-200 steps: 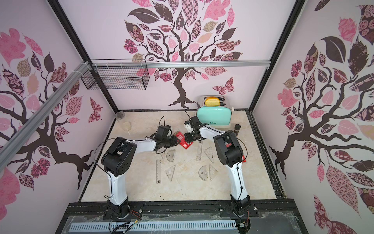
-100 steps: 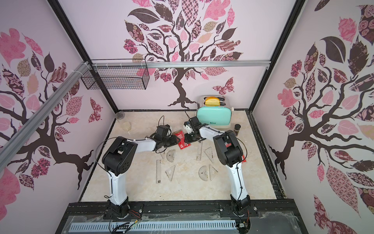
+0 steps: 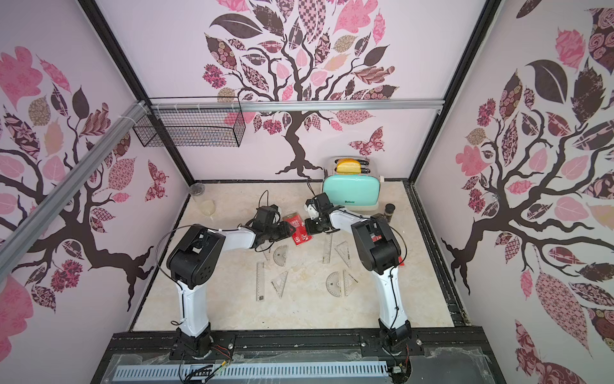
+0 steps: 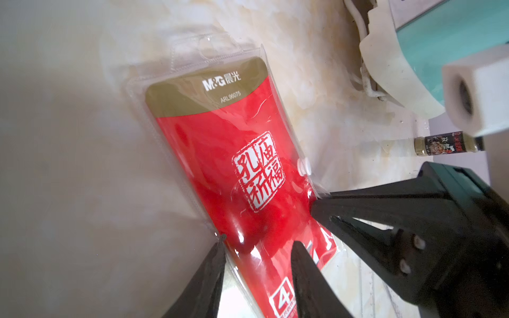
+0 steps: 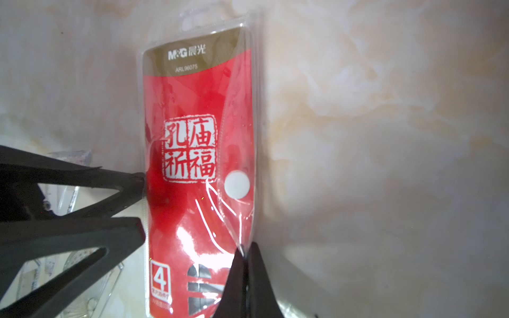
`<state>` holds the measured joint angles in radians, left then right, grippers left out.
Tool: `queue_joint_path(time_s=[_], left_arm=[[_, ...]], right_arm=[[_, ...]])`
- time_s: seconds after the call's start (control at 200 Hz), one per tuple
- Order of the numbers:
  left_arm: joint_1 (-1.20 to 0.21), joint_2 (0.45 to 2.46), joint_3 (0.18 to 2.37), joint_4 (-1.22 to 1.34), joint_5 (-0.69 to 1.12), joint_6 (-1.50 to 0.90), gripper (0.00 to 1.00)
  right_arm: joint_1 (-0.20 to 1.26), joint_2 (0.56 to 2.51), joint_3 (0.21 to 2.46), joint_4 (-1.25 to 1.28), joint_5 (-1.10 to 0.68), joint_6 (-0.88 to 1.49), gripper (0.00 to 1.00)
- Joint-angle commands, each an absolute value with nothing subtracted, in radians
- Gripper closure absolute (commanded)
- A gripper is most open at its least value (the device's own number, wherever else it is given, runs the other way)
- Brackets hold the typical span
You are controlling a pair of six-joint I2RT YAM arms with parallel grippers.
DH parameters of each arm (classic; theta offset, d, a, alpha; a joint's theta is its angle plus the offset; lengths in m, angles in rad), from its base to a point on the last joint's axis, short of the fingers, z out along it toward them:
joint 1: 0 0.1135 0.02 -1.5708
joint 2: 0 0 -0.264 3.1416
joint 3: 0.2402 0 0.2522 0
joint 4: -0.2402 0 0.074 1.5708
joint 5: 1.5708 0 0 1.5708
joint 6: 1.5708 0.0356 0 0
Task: Open the ruler set and take out the ruler
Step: Pick up the ruler set bag from the center of the board.
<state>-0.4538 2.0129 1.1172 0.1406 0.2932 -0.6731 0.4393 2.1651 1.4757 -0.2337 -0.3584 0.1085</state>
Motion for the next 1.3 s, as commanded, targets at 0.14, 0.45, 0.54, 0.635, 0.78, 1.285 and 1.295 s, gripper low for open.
queue_joint_path(time_s=[0.14, 0.45, 0.54, 0.635, 0.78, 1.285, 1.295], left_arm=[[-0.462, 1.912, 1.069, 0.14, 0.28, -0.648, 0.55], [-0.46, 1.825, 1.039, 0.144, 0.261, -0.636, 0.52], [-0.46, 1.802, 1.024, 0.147, 0.258, -0.632, 0.52], [-0.458, 1.762, 0.989, 0.206, 0.258, -0.641, 0.52], [-0.458, 1.729, 0.954, 0.288, 0.288, -0.652, 0.51], [-0.457, 1.735, 0.893, 0.573, 0.44, -0.745, 0.49], [-0.457, 1.735, 0.893, 0.579, 0.442, -0.746, 0.49]], right_arm=[[0.418, 2.059, 1.386, -0.151, -0.48, 0.155, 1.0], [0.411, 1.942, 1.335, -0.13, -0.492, 0.164, 1.0], [0.409, 1.908, 1.323, -0.132, -0.491, 0.166, 1.0], [0.407, 1.876, 1.315, -0.139, -0.497, 0.164, 1.0], [0.406, 1.83, 1.297, -0.136, -0.508, 0.167, 1.0], [0.405, 1.738, 1.256, -0.138, -0.555, 0.18, 1.0], [0.405, 1.737, 1.257, -0.138, -0.556, 0.18, 1.0]])
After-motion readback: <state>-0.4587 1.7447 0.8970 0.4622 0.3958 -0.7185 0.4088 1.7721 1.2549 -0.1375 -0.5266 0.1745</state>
